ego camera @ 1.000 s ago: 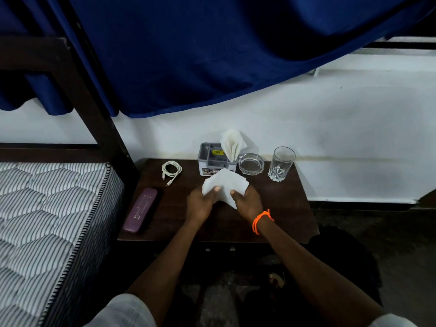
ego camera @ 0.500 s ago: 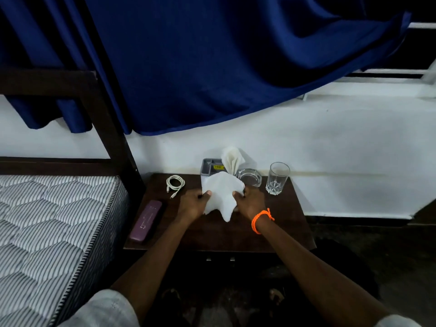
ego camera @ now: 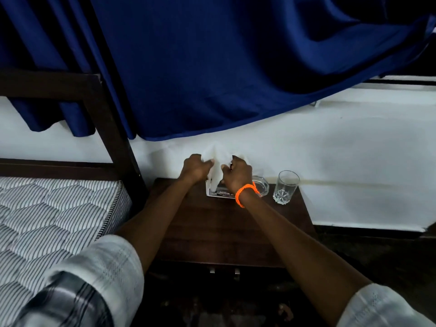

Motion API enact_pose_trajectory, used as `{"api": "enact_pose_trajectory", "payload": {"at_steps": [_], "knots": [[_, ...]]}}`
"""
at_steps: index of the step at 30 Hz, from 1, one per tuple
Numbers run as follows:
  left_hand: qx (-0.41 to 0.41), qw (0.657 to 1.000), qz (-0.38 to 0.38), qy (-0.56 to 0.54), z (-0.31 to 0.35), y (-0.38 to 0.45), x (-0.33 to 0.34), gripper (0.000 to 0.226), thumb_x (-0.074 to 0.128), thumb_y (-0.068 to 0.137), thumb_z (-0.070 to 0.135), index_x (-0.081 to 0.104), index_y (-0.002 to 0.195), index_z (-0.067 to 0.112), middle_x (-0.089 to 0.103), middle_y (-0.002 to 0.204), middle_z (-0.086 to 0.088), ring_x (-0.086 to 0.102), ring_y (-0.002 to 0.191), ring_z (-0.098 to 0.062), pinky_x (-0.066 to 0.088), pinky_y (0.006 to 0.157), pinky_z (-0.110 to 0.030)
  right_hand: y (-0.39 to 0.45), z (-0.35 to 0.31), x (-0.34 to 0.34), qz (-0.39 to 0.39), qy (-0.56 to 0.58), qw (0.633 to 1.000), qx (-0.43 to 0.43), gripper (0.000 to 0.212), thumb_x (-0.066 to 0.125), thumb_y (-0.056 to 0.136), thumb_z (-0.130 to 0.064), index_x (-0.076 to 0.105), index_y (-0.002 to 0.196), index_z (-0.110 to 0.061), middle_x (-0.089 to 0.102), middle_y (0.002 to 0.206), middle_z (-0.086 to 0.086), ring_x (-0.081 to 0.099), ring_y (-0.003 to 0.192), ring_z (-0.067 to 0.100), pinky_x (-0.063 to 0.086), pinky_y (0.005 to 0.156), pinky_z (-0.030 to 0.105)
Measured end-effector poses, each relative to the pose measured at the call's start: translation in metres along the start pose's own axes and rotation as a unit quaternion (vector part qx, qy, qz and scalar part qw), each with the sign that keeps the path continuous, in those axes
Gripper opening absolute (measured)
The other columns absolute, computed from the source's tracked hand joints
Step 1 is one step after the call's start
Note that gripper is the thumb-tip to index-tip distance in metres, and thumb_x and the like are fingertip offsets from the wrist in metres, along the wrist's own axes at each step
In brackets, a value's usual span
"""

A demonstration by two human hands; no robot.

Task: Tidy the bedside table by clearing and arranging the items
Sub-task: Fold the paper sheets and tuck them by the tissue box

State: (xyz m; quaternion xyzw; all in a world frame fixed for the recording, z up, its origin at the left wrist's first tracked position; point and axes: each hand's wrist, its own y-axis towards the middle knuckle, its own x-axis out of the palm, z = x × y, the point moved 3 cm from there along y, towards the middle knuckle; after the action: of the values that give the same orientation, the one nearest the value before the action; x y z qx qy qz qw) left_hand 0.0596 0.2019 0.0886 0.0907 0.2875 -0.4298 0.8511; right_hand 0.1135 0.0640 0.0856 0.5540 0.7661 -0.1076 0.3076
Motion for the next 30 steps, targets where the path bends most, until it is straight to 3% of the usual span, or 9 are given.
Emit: {"api": "enact_pose_trajectory", "payload": {"at_steps": [2, 5, 9, 11, 15, 19, 23, 25, 30], "knots": [[0.002, 1.000, -0.008, -0.006, 0.007, 0.012, 0.001, 0.040, 0.061, 0.100, 0.034, 0.064, 0.120, -0.001, 0.069, 0.120, -0.018, 0.065, 0.097, -0.027, 0.047, 0.063, -0.024, 0.012, -0.003, 0.004, 0.001, -0.008, 1.000, 0.006, 0.014, 0.062, 0.089, -0.014, 0.069, 0.099, -0.007, 0.073, 0.089, 0.013, 0.067, 0.087, 0.033, 0.052, 0.076, 0.032], [-0.004, 0.999, -0.017, -0.041, 0.012, 0.029, 0.004, 0.035, 0.061, 0.100, 0.028, 0.065, 0.120, -0.001, 0.069, 0.120, -0.019, 0.071, 0.097, -0.033, 0.058, 0.055, -0.029, 0.028, -0.003, 0.014, 0.006, -0.023, 1.000, 0.019, 0.015, 0.062, 0.086, -0.012, 0.068, 0.099, -0.008, 0.073, 0.094, 0.014, 0.067, 0.089, 0.035, 0.052, 0.075, 0.032], [-0.015, 0.998, -0.018, -0.050, 0.010, 0.043, 0.007, 0.036, 0.060, 0.101, 0.024, 0.062, 0.123, -0.003, 0.064, 0.114, -0.016, 0.067, 0.079, -0.027, 0.050, 0.036, -0.017, 0.040, -0.004, 0.026, 0.006, -0.037, 0.999, 0.007, 0.018, 0.061, 0.086, -0.009, 0.067, 0.103, -0.005, 0.073, 0.100, 0.017, 0.066, 0.094, 0.037, 0.054, 0.080, 0.037], [-0.024, 0.998, -0.016, -0.060, 0.003, 0.051, 0.007, 0.036, 0.061, 0.100, 0.024, 0.061, 0.125, -0.002, 0.065, 0.115, -0.016, 0.068, 0.076, -0.025, 0.057, 0.044, -0.024, 0.045, -0.002, 0.031, 0.003, -0.036, 0.999, 0.013, 0.019, 0.061, 0.088, -0.008, 0.067, 0.106, -0.004, 0.073, 0.103, 0.017, 0.066, 0.096, 0.036, 0.052, 0.079, 0.034], [-0.039, 0.996, -0.012, -0.080, -0.010, 0.061, 0.007, 0.038, 0.063, 0.097, 0.027, 0.062, 0.124, 0.000, 0.068, 0.120, -0.021, 0.072, 0.097, -0.037, 0.064, 0.074, -0.052, 0.053, 0.001, 0.038, -0.001, -0.014, 0.999, 0.035, 0.020, 0.061, 0.088, -0.006, 0.067, 0.107, -0.004, 0.073, 0.104, 0.016, 0.067, 0.096, 0.035, 0.045, 0.072, 0.025], [-0.027, 0.997, -0.017, -0.064, -0.011, 0.066, 0.013, 0.040, 0.060, 0.099, 0.031, 0.062, 0.127, 0.002, 0.068, 0.120, -0.019, 0.071, 0.102, -0.036, 0.064, 0.076, -0.047, 0.062, 0.003, 0.041, 0.004, -0.005, 0.998, 0.057, 0.020, 0.061, 0.089, -0.007, 0.066, 0.108, -0.004, 0.072, 0.107, 0.016, 0.066, 0.100, 0.034, 0.038, 0.070, 0.022], [-0.027, 0.998, -0.015, -0.046, -0.013, 0.072, 0.024, 0.043, 0.058, 0.102, 0.030, 0.060, 0.133, 0.000, 0.065, 0.128, -0.020, 0.069, 0.105, -0.036, 0.057, 0.053, -0.027, 0.068, 0.008, 0.047, 0.007, 0.001, 0.997, 0.079, 0.021, 0.062, 0.088, -0.006, 0.066, 0.108, -0.003, 0.072, 0.108, 0.017, 0.066, 0.101, 0.034, 0.038, 0.071, 0.021], [-0.032, 0.998, -0.014, -0.053, -0.015, 0.076, 0.029, 0.042, 0.058, 0.102, 0.028, 0.060, 0.131, -0.002, 0.065, 0.127, -0.021, 0.070, 0.099, -0.035, 0.057, 0.048, -0.026, 0.068, 0.011, 0.051, 0.002, 0.002, 0.997, 0.083, 0.020, 0.061, 0.087, -0.005, 0.066, 0.106, -0.003, 0.072, 0.105, 0.017, 0.066, 0.099, 0.034, 0.037, 0.068, 0.021], [-0.024, 0.999, 0.011, -0.021, -0.025, 0.084, 0.031, 0.043, 0.062, 0.097, 0.032, 0.065, 0.126, 0.000, 0.069, 0.125, -0.021, 0.068, 0.108, -0.038, 0.062, 0.086, -0.049, 0.066, 0.018, 0.062, -0.018, -0.017, 0.997, 0.077, 0.014, 0.058, 0.086, -0.003, 0.063, 0.099, -0.004, 0.071, 0.100, 0.017, 0.067, 0.094, 0.035, 0.037, 0.065, 0.024]]}}
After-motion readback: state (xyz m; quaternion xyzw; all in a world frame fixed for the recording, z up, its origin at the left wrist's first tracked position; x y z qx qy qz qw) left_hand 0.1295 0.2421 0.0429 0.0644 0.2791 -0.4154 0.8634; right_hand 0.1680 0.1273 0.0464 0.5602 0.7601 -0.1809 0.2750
